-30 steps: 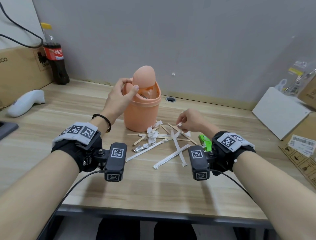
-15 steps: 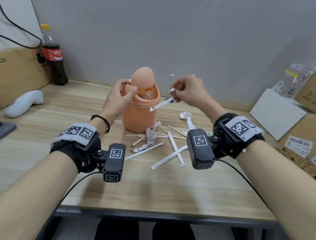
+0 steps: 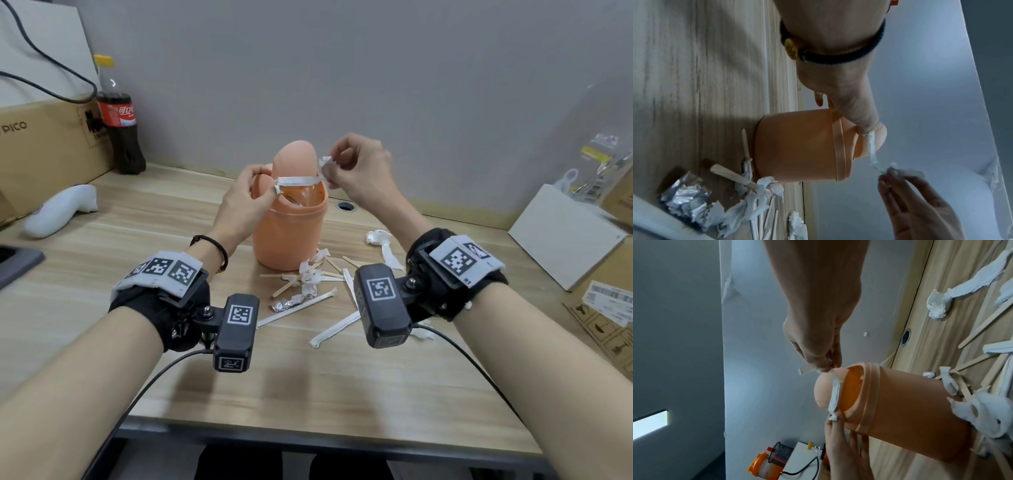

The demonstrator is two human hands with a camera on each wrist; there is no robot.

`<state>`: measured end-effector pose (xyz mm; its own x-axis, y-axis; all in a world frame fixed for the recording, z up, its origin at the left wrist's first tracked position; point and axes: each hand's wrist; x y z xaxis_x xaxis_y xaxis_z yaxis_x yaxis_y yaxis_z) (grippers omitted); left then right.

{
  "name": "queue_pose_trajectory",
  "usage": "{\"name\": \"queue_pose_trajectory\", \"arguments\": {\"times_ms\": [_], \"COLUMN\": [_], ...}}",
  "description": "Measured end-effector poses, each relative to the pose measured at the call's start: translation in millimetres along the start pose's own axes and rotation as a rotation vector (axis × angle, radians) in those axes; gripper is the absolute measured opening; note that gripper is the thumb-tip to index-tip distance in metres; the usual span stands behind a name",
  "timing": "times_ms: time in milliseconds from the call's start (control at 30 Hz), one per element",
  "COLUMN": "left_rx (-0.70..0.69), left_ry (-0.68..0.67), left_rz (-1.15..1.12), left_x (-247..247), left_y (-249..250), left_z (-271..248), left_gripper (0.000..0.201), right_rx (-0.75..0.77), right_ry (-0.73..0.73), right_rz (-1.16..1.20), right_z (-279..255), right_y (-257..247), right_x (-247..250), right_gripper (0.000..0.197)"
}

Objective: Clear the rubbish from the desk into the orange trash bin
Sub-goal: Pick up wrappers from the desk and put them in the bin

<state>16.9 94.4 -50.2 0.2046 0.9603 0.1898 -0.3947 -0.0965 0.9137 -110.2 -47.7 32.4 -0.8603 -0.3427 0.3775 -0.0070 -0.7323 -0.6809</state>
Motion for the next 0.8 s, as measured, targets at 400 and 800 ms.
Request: {"name": "queue_pose_trajectory", "arguments": {"times_ms": [400, 800], "left_rx": [0.006, 0.006], "left_ry": [-0.013, -0.004], "left_rz": [-0.026, -0.012], "left_x": [-1, 0], "left_y": [-3, -2], "left_z": [0, -1], "left_gripper": [0.042, 0.035], "right_rx": [0.024, 0.139], "right_ry": [0.012, -0.326], "right_rz": [-0.34, -0.365], "right_z": [2, -16], "right_y": [12, 11], "right_x": [-6, -34], "right_gripper": [0.021, 0.026]}}
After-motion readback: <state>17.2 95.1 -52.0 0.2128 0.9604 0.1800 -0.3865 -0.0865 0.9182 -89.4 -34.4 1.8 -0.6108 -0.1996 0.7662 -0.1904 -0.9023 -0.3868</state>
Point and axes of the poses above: each hand's wrist, its own z-axis towards the middle knuckle, its own x-axis out of the back of the hand, y = z × x, and after that the axes turned 14 degrees about y, right-handed
